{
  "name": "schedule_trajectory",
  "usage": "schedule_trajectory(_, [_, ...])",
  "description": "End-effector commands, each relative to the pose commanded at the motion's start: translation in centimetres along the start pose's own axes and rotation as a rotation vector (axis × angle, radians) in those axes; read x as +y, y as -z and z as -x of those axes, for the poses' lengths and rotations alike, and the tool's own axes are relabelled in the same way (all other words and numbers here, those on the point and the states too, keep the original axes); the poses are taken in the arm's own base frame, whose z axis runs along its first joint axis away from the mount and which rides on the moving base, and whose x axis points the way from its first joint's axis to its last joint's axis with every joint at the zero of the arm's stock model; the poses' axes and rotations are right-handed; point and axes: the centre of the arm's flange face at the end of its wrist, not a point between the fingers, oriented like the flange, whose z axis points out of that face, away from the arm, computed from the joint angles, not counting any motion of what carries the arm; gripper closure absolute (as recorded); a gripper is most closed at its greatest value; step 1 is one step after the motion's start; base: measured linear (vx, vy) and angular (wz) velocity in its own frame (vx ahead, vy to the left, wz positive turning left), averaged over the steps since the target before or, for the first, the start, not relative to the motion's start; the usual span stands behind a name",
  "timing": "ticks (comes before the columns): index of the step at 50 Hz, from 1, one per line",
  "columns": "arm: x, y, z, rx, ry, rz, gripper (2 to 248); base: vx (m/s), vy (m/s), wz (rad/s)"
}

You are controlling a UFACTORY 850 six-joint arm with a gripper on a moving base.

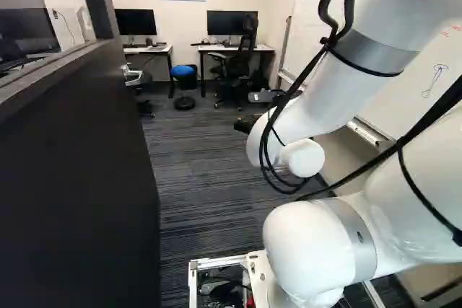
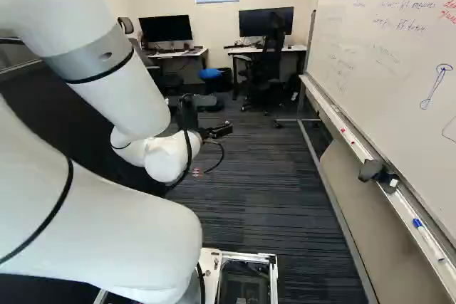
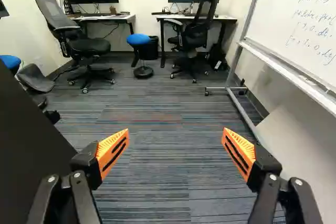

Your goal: Open the door and move inside

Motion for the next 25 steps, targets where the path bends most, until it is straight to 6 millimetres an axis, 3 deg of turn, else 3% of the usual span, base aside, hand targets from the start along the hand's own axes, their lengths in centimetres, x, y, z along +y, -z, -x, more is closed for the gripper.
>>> schedule_trajectory(25, [0.0,0.0,0.0,0.0,0.0,0.0,3,0.211,-0.036,0.003])
